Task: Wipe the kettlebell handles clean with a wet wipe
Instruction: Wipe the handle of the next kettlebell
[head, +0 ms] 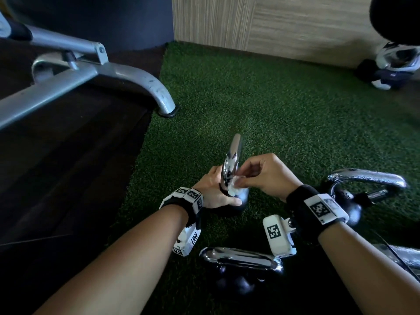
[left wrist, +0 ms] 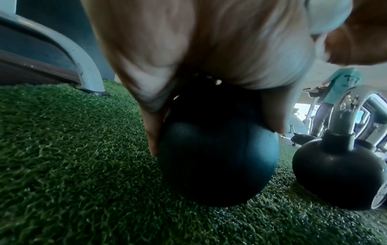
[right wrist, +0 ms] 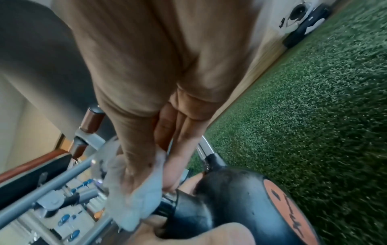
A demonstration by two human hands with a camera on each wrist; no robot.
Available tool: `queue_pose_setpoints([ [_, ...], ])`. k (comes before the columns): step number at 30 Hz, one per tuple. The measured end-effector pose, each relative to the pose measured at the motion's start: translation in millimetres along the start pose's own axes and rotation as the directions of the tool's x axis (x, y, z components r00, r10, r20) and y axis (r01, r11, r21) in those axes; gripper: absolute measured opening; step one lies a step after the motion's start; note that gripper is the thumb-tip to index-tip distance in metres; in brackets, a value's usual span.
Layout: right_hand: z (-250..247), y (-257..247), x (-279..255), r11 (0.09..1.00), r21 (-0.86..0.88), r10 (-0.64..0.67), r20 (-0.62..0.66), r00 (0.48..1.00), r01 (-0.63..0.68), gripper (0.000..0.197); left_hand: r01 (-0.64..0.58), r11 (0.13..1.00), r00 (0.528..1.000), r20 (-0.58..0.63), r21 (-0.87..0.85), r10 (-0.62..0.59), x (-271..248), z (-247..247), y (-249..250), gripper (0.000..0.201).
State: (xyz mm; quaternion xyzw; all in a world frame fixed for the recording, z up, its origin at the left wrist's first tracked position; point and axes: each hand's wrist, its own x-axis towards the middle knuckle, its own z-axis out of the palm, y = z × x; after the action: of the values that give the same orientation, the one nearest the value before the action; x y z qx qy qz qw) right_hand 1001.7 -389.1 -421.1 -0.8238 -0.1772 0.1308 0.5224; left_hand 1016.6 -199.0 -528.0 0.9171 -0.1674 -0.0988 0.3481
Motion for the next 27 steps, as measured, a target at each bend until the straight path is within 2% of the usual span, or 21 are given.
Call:
queue_pose_setpoints([
  [3, 3.2, 6.4, 8.2, 0.989, -0.145, 0.028, 0.083, 0.996, -0.016, 0.031, 0.013, 0.991, 1.000, -0.009, -0.131, -0.014, -13.3, -8.3, 8.6, 0.095],
  [7, 4.9, 11.7, 14.9, 0.990, -0.139, 0.046, 0.053, 0.998, -0.038, 0.032, 0.009, 0.997, 1.000, -0.008, -0.080, -0.010, -17.0, -5.5, 2.4, 0.080],
  [8, 5.1, 12.7, 16.8, 0.988, -0.142, 0.062, 0.055, 0.997, -0.054, 0.031, 0.021, 0.993, 1.000, -0.011, -0.116, -0.022, -16.6, -3.0, 0.9, 0.080],
  [10, 5.4, 11.8, 19.4, 0.980, -0.163, 0.133, 0.115, 0.984, -0.114, 0.024, 0.023, 0.985, 1.000, -0.011, -0.173, -0.025, -17.8, 0.3, 1.8, 0.094],
  [13, 5.7, 5.8, 19.5, 0.951, -0.280, 0.197, 0.235, 0.952, -0.127, 0.013, -0.009, 0.995, 0.999, -0.049, -0.102, 0.004, -25.2, 0.0, 7.2, 0.112],
  [14, 5.5, 3.4, 18.8, 0.946, -0.304, 0.196, 0.248, 0.949, -0.116, 0.019, -0.019, 0.996, 0.998, -0.058, -0.090, 0.014, -25.7, 0.9, 5.5, 0.113],
  [16, 5.5, 0.1, 16.9, 0.961, -0.261, 0.166, 0.270, 0.948, -0.094, 0.026, -0.028, 0.995, 0.998, -0.059, -0.098, 0.022, -27.7, 2.4, 3.2, 0.110],
  [18, 5.4, 0.8, 13.4, 0.984, -0.146, 0.137, 0.293, 0.946, -0.097, 0.019, -0.012, 0.997, 0.999, -0.051, -0.079, 0.008, -28.9, 5.5, 0.1, 0.112],
  [21, 3.9, 10.8, 8.4, 0.994, -0.003, 0.103, 0.304, 0.947, -0.107, 0.025, -0.007, 0.998, 0.998, -0.056, -0.057, 0.004, -29.5, 7.2, 1.8, 0.114],
  [25, 9.0, 19.7, 11.9, 0.991, 0.063, 0.093, 0.337, 0.937, -0.121, 0.022, -0.078, 0.997, 0.995, -0.058, 0.018, 0.079, -28.6, 5.4, 5.4, 0.106],
  [27, 7.9, 16.3, 9.9, 0.969, 0.177, 0.101, 0.340, 0.935, -0.169, 0.025, -0.095, 0.996, 0.992, -0.086, 0.001, 0.094, -26.0, 8.1, 0.9, 0.109],
])
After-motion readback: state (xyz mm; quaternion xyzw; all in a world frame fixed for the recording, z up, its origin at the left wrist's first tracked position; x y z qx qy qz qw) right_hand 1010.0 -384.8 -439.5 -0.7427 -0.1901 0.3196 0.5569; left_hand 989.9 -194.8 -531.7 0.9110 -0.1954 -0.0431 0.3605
